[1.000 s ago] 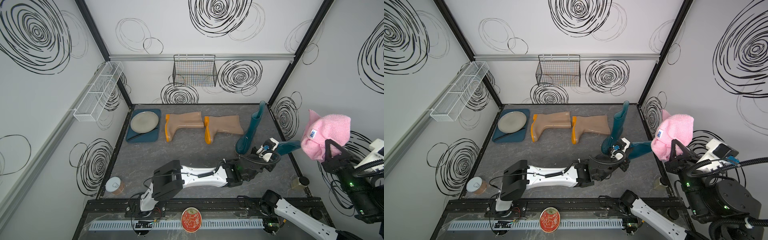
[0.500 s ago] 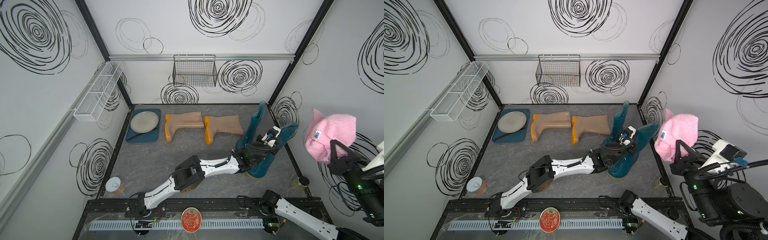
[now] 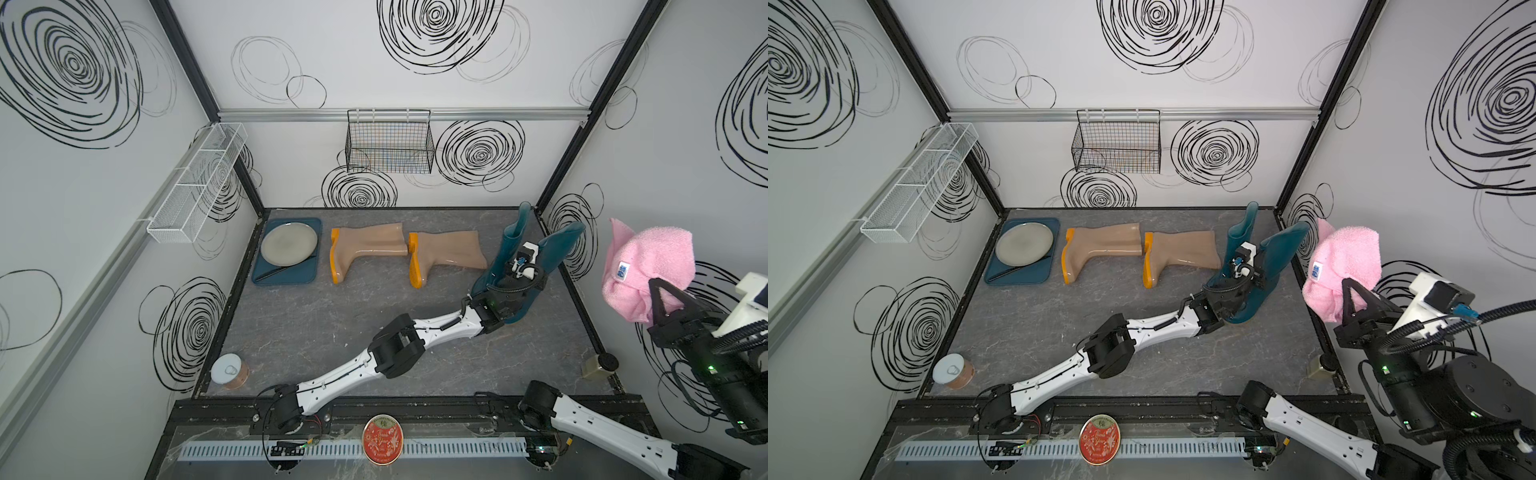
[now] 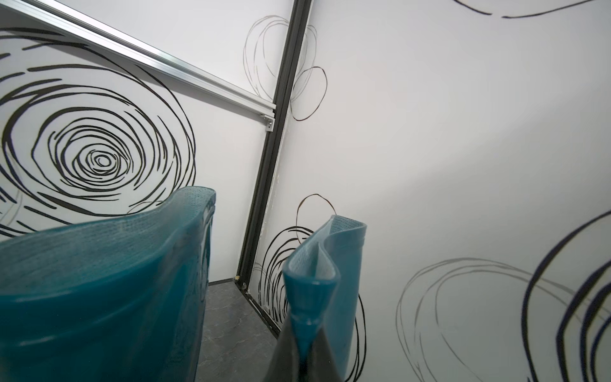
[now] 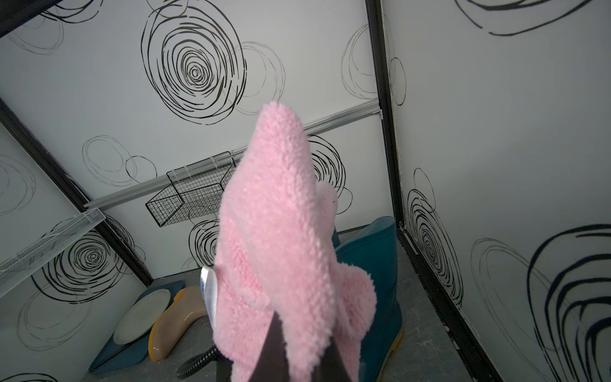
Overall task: Wipe the rubber boots with a cloth
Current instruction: Place the rubber boot at the center of the board.
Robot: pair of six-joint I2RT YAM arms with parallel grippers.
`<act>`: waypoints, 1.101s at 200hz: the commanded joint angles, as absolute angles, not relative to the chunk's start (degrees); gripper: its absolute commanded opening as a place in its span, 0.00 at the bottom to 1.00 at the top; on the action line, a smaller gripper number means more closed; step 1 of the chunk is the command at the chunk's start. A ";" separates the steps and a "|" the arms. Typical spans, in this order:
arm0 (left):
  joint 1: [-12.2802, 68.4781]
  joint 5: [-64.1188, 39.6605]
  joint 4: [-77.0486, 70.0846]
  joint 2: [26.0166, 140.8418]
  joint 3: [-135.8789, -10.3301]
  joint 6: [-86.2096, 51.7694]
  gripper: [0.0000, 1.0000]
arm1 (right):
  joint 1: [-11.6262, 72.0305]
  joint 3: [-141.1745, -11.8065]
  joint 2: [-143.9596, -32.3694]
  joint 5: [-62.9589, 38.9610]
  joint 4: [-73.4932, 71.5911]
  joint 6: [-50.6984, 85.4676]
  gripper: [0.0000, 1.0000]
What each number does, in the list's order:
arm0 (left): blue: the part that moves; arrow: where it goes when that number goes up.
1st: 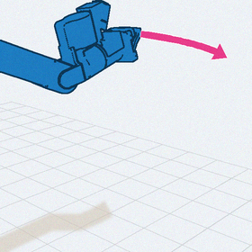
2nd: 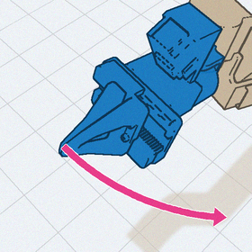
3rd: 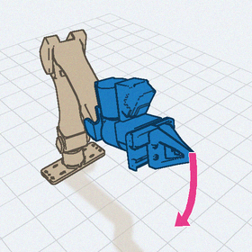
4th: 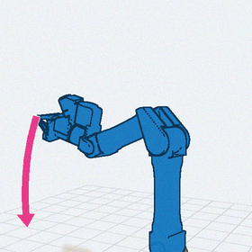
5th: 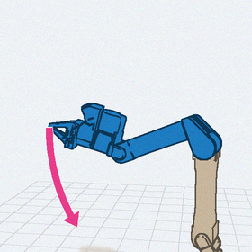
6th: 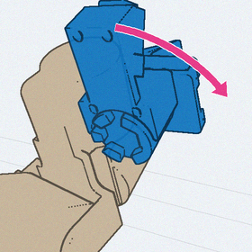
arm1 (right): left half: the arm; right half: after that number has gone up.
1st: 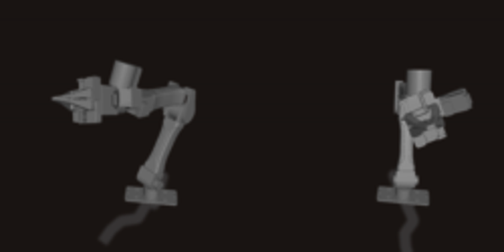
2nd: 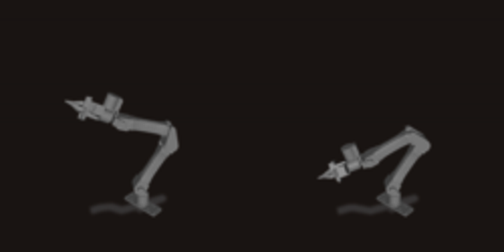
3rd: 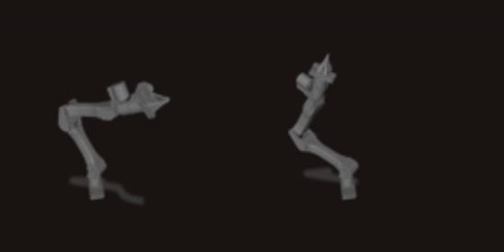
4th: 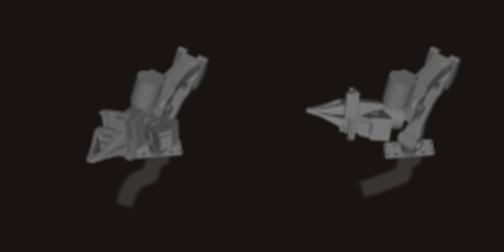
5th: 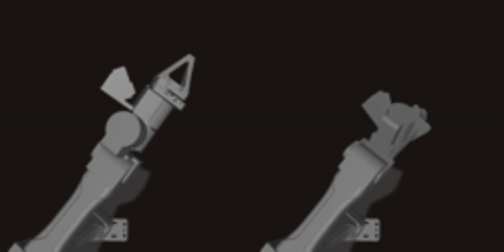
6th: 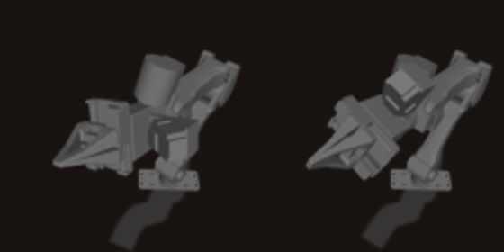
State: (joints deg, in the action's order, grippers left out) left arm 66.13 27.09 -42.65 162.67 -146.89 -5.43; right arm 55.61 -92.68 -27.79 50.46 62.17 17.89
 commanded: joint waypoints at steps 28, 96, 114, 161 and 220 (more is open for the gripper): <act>65.83 28.38 -52.21 162.36 -143.84 -2.32 0.00 | 59.65 -89.32 -25.36 53.57 61.52 18.52 0.00; 68.00 29.25 -60.80 155.39 -135.79 5.11 0.75 | 60.69 -88.51 -26.01 51.94 63.27 21.04 0.00; 68.88 29.36 -66.43 148.62 -126.02 6.86 0.85 | 60.82 -88.25 -26.36 52.19 64.26 22.20 0.00; 72.23 29.95 -77.86 127.76 -93.33 10.70 0.99 | 64.44 -86.24 -27.76 54.13 66.79 28.27 0.00; 69.66 37.97 -68.83 106.63 -62.19 2.85 0.99 | 71.64 -80.29 -34.19 58.58 65.97 31.95 0.00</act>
